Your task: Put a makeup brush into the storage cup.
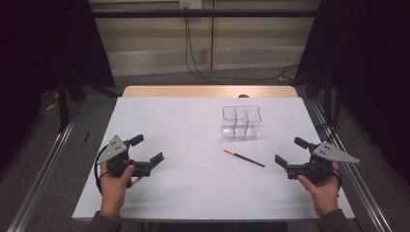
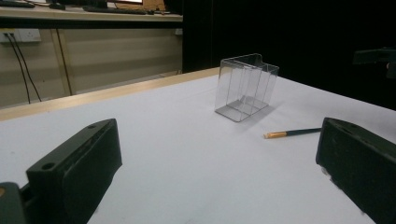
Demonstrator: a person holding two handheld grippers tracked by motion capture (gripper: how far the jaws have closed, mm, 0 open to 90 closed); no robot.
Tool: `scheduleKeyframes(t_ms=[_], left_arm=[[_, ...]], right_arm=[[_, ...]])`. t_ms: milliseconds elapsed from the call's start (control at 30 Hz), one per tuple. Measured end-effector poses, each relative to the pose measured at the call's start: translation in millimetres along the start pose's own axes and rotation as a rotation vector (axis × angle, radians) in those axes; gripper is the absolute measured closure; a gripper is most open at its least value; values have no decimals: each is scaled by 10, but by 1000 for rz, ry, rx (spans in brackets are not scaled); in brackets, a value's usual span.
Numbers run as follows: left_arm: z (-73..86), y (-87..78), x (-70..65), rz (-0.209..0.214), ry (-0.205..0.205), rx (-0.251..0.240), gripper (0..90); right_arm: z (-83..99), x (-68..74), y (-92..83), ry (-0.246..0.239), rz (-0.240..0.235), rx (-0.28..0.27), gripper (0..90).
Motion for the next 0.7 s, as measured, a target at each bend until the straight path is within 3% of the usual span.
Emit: scheduleKeyframes(t_ms=[467,633,700], left_arm=[[-5,-11,10,8,-2,-1,0],[-2,-18,29,-8,-3,9,0],[-3,-8,28,8,-18,2,0]], right_arm=[[4,16,25,-3,-6,4,0],[10,26,45,-6,-11,10,0],[10,27,48,-7,-12,10,0]])
Point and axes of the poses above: each handheld gripper's, and its own axes: y roughly forward along the jaws, z roughly out of its underside, x roughly to its left, the point moved 7 cm from there along y, roughly forward along the jaws, and after that the axes turned 11 degrees about y, right-handed, at the moved point
